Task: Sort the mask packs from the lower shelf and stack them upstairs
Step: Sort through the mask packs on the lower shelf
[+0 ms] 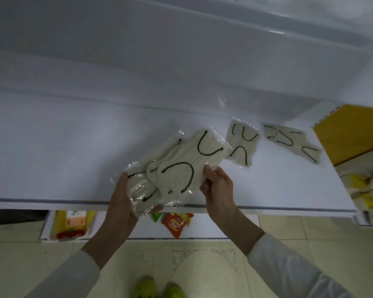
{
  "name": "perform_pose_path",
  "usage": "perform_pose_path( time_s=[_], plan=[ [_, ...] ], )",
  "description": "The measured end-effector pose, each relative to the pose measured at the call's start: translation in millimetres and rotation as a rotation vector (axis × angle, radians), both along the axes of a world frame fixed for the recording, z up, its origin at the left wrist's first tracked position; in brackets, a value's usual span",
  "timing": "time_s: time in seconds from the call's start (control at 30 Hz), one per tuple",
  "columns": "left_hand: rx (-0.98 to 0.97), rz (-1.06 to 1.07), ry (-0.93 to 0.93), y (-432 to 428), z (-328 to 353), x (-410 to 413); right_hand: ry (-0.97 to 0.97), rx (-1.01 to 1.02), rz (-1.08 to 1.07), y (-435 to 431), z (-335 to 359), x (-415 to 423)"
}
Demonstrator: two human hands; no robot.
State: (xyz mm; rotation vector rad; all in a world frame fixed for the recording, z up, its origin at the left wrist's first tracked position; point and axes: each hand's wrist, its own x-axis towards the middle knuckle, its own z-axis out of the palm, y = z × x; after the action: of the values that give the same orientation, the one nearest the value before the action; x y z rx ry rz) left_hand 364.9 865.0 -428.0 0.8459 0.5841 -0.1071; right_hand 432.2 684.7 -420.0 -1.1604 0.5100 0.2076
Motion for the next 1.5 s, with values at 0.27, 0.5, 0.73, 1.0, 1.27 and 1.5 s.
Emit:
perform_pose_path(
  time_s=[0.27,0.5,0.73,1.0,1.27,1.5],
  plan=[
    [0.072,-0.083,-0.036,-20,5,7,0.101,-0.045,-0.084,25,1,-21],
    [0.073,-0.121,-0.064,-12,-2,12,0.095,-0.466,0.065,0,10,-24],
    [0.031,-0.216,-0.016,-20,-6,13,-0.061,-0.437,0.211,-61,5,6],
    [0.041,-0.199,-0.041,-86,-11,16,-0.13,-0.401,0.331,-133,-11,21],
    [0.218,0.028,0.014,-133,-16,-7,0.139,-1.314,0.424,-204,-43,83],
    [0.284,0.141,0.058,-117,-8,-17,0.162,-1.451,0.305,-136,-62,134]
  ],
)
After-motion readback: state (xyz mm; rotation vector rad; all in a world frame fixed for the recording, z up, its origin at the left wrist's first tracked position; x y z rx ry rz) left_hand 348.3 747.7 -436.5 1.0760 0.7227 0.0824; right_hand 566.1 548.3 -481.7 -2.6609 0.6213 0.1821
